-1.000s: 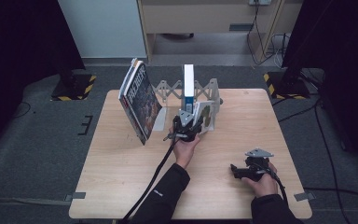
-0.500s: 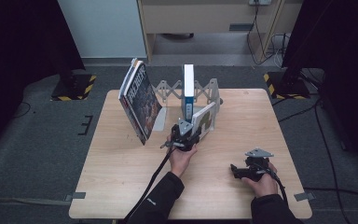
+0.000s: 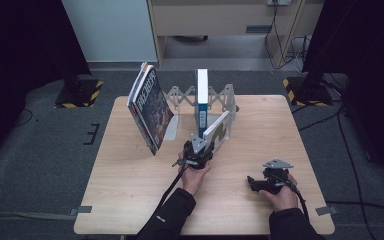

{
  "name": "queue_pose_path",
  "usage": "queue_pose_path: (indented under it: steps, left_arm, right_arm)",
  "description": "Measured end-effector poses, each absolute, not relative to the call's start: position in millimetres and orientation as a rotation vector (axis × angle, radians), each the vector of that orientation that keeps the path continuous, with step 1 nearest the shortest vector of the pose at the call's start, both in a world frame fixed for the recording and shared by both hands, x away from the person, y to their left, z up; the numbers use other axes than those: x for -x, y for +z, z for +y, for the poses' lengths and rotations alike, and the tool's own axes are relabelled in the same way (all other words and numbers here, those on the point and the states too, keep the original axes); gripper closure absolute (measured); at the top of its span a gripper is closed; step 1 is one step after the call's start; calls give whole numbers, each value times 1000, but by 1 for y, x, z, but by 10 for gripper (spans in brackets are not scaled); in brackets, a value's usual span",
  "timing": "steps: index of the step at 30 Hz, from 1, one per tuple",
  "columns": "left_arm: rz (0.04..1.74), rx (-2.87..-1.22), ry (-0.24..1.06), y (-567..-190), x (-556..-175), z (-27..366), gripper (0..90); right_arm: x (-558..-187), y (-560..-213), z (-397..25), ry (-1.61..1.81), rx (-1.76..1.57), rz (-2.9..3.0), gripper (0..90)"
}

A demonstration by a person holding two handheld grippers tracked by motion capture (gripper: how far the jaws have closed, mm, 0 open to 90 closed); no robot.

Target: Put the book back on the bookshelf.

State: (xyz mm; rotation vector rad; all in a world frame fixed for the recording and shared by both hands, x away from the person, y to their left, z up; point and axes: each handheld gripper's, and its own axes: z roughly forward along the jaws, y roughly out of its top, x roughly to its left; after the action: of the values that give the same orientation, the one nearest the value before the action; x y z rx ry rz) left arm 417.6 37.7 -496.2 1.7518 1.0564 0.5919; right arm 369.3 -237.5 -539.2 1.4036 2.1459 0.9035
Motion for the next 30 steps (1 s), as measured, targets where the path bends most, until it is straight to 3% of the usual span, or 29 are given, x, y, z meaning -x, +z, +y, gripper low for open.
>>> queue_pose_path:
  steps: [30]
  left_arm:
    - [1077,-1836,510,-525,-427,35,737]
  right_arm:
    - [-369,-539,-237,902,-1403,2148,42]
